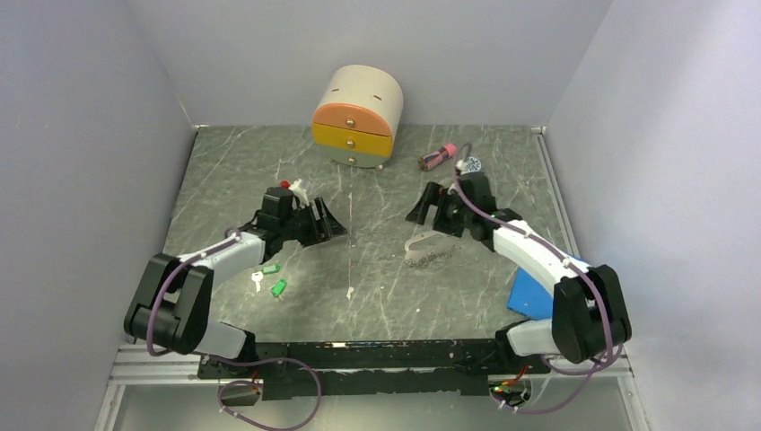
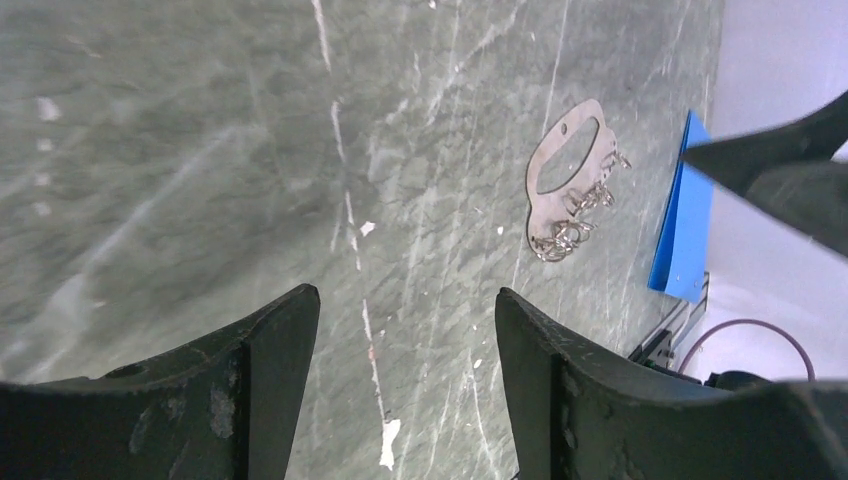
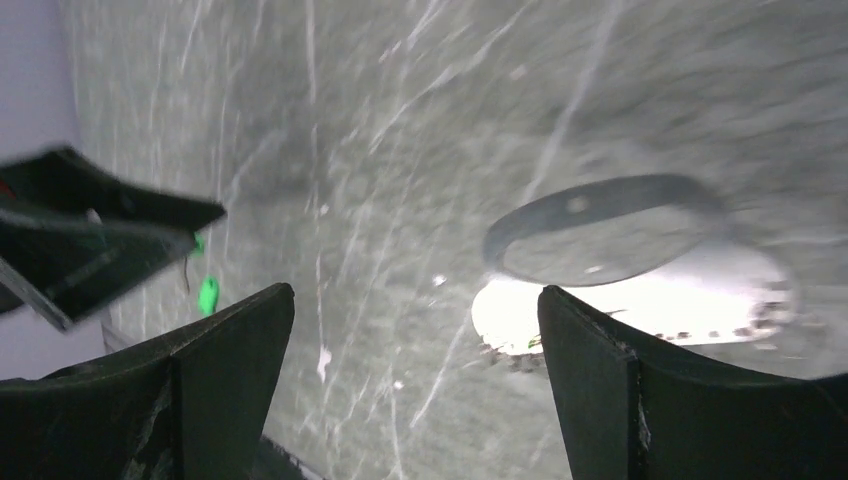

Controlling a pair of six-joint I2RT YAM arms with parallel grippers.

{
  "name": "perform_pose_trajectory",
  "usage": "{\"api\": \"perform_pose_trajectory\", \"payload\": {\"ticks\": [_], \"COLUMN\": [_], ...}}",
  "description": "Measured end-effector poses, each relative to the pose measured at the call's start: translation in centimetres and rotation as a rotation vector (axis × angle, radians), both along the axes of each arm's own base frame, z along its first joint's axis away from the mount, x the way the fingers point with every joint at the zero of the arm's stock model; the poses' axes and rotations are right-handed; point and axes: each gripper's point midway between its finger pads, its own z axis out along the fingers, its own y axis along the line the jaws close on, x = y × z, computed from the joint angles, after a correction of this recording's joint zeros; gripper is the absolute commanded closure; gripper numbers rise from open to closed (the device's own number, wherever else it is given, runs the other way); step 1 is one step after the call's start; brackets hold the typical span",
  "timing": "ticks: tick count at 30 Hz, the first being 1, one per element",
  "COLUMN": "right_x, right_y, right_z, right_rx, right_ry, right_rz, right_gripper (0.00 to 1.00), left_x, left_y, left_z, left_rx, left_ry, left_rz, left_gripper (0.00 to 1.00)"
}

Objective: Put the keys on the keyring

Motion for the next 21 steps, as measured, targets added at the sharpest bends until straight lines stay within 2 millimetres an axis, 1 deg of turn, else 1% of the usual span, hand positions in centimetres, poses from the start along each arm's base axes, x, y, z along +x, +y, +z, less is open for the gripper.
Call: {"api": "perform_pose_trajectory", "payload": {"ticks": [2,3,5,7,9,12,13,17,21], "right_x": [1.6,2.4,3.1,3.3,3.1,2.3,2.2,2.1,1.7], "right_y": [-2.6,-4.4,-7.6,-9.7,-10.5,-10.5,-10.3,-9.7,-8.1], "right_z": [0.2,-0.2,-1.8,-3.6,-5.7,-8.0,-8.3,-8.3,-8.2], "right_rx": [-0.001,-0.008,-0.032,-0.064,-0.097,-0.124,-0.120,-0.092,-0.057], "right_ry": [-0.012,-0.007,0.026,0.070,0.124,0.186,0.190,0.173,0.156], "right_rz": [-0.076,-0.128,-0.211,-0.263,-0.269,-0.242,-0.228,-0.190,-0.137], "right_gripper": [0.06,0.06,0.06,0.06,0.07,0.09,0.09,0.11,0.11], "left_x": [-0.3,-0.5,-1.0,-1.5,-1.9,-2.3,-2.4,-2.4,-2.2], "left_y": [-1.1,-1.8,-3.0,-4.1,-5.1,-6.2,-6.4,-6.7,-6.6], "left_z": [-0.6,-0.9,-1.4,-1.7,-1.9,-2.0,-2.0,-1.9,-2.0], "left_rx": [-0.013,-0.018,-0.029,-0.038,-0.049,-0.063,-0.065,-0.070,-0.060], "left_ry": [0.015,0.022,0.033,0.042,0.045,0.047,0.048,0.039,0.034], "left_rz": [-0.026,-0.039,-0.069,-0.094,-0.116,-0.136,-0.141,-0.143,-0.130], "left_gripper": [0.31,0.31,0.31,0.31,0.31,0.31,0.31,0.30,0.29]}}
